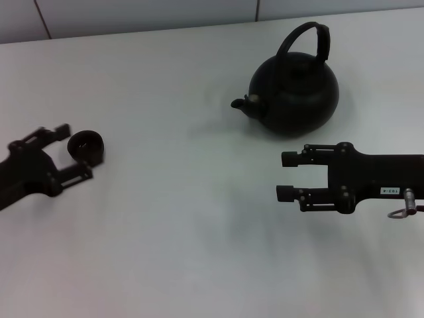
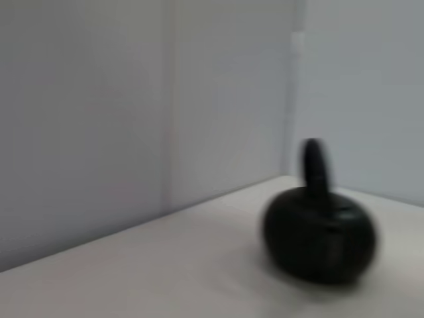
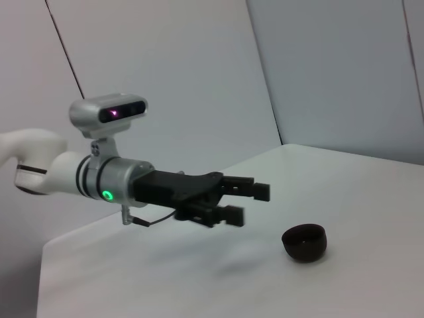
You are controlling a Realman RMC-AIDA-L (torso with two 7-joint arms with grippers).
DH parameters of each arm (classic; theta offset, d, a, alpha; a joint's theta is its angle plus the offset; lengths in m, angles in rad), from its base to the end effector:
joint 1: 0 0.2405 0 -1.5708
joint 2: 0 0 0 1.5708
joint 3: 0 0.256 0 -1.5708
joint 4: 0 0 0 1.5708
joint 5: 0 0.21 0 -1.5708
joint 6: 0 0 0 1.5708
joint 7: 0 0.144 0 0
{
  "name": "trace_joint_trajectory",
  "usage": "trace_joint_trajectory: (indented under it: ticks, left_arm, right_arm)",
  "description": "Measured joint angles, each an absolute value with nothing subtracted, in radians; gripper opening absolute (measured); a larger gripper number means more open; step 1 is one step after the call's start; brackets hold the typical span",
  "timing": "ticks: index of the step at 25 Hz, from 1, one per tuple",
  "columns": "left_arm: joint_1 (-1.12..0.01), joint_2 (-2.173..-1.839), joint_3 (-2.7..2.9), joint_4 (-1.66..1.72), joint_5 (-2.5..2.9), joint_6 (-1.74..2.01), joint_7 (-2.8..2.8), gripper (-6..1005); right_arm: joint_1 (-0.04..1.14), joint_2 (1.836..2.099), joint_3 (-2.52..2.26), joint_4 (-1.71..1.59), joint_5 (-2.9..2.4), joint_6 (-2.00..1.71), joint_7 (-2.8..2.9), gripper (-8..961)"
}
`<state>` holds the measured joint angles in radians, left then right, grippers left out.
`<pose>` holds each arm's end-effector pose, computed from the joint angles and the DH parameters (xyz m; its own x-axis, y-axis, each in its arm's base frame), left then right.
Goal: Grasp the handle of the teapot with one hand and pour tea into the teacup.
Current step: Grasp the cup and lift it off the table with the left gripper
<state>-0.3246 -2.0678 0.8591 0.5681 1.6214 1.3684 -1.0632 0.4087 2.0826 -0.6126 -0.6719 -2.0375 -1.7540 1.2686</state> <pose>-0.3133 0.3004 -0.0028 0.7759 0.2164 0.5925 0.5097 -0.7685 -0.3868 0.2868 0.2774 0.0079 0.7722 -0.3213 -0.5481 -0.4274 -0.9011 -0.0739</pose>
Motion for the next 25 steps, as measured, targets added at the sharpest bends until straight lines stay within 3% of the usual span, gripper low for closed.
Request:
trace_joint_trajectory:
  ticks: [25]
  left_arm:
    - [-0.327, -2.068, 0.939, 0.430, 1.504, 1.085, -0.934, 763]
  right_arm:
    - [0.419, 2.080, -0.612, -0.679, -2.039, -1.753, 1.269, 708]
